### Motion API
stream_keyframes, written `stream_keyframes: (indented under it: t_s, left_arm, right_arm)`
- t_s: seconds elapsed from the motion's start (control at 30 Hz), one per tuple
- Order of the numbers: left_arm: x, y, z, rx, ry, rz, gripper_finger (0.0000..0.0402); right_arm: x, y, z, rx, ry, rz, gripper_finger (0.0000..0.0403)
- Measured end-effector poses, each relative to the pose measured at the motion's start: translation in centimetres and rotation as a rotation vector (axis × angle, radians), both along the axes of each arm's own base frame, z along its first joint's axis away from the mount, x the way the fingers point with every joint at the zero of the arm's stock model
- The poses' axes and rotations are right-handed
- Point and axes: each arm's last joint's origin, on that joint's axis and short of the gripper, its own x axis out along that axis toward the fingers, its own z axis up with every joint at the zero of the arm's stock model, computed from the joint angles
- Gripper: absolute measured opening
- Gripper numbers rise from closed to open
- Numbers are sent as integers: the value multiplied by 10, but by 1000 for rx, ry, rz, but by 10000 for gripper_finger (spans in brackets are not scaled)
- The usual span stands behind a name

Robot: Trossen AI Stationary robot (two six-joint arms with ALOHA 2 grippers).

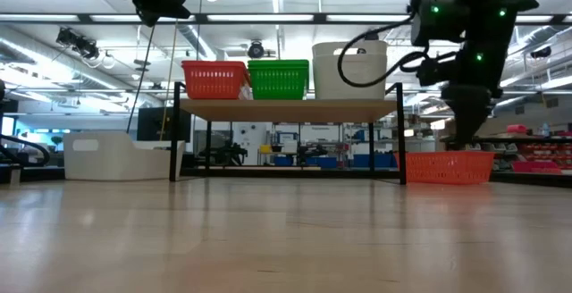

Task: Stack baskets on shelf by color
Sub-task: Stack the orange bin on top of the stacked orange bins on the shelf

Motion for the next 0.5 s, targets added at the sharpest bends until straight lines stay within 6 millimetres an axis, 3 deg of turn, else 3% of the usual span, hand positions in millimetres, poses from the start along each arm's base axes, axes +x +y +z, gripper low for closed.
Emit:
stream_keyframes:
  t_s: [0.27,0.5]
  left_arm:
    - [0,0,1,2,-10,3,172]
    - [0,0,1,2,-11,4,172]
  right_arm:
    - [-6,-6,-14,-40,3,1,109]
    - [-1,-11,-13,-151,-26,17,108]
